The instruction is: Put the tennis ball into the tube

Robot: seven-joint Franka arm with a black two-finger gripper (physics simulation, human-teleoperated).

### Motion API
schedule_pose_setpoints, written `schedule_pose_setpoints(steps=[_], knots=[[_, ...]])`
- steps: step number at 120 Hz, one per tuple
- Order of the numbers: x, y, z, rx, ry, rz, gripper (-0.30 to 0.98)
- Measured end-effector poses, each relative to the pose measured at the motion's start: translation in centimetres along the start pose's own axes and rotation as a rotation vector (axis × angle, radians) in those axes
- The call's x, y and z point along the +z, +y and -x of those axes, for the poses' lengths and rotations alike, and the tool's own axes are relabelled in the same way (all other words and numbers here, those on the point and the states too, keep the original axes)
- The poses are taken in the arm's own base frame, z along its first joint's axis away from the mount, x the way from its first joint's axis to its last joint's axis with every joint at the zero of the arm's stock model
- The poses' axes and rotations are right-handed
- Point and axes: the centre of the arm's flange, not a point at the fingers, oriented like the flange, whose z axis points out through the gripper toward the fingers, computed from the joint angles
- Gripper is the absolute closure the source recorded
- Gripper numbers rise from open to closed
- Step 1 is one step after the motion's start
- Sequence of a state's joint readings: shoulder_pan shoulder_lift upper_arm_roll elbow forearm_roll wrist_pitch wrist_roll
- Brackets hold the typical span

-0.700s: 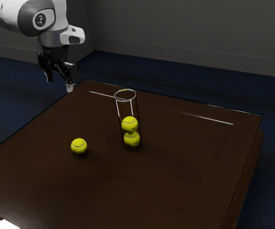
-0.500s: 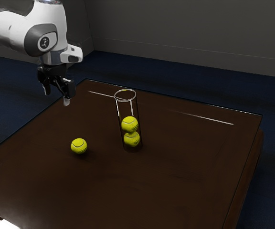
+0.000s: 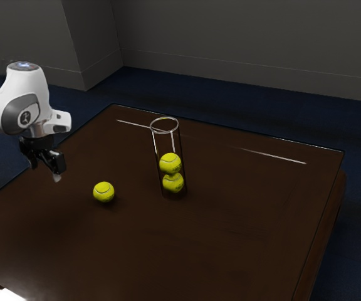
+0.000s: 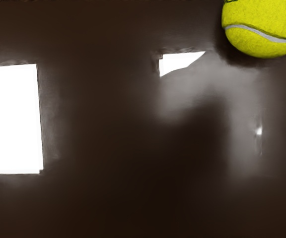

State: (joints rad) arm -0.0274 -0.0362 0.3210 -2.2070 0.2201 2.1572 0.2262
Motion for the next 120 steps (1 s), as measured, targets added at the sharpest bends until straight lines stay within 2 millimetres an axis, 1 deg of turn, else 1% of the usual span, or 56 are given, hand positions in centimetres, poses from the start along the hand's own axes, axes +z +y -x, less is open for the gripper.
schedule_pose_setpoints(steps=[9, 16, 20, 27, 35, 39, 47, 53, 57, 64, 67, 72, 80, 93, 97, 108, 117, 120], knots=[[1.1, 3.0, -0.1, 0.061, 0.012, -0.002, 0.0], [1.5, 4.7, 0.9, 0.087, 0.023, 0.007, 0.0], [1.6, 4.7, 1.6, 0.081, 0.026, 0.011, 0.0], [1.9, 3.8, 3.1, 0.048, 0.028, 0.022, 0.0], [1.8, 3.2, 3.7, 0.028, 0.034, 0.021, 0.0], [1.3, 3.0, 3.0, 0.036, 0.049, -0.002, 0.0], [0.4, 2.7, -0.5, 0.058, 0.079, -0.056, 0.0], [0.2, 3.1, -2.2, 0.076, 0.092, -0.077, 0.0], [0.7, 3.5, -3.0, 0.088, 0.093, -0.084, 0.0], [2.7, 4.3, -4.6, 0.106, 0.079, -0.093, 0.0], [3.4, 4.3, -5.0, 0.106, 0.077, -0.093, 0.0], [4.2, 3.7, -5.5, 0.09, 0.078, -0.088, 0.0], [4.8, 2.9, -5.8, 0.051, 0.092, -0.057, 0.0], [5.6, 3.3, -6.3, 0.03, 0.109, -0.011, 0.0], [5.4, 3.3, -6.9, 0.031, 0.12, -0.007, 0.0], [4.2, 3.8, -9.2, 0.06, 0.163, -0.016, 0.0], [4.1, 4.2, -9.9, 0.081, 0.173, -0.022, 0.0], [4.4, 4.4, -10.1, 0.088, 0.171, -0.022, 0.0]])
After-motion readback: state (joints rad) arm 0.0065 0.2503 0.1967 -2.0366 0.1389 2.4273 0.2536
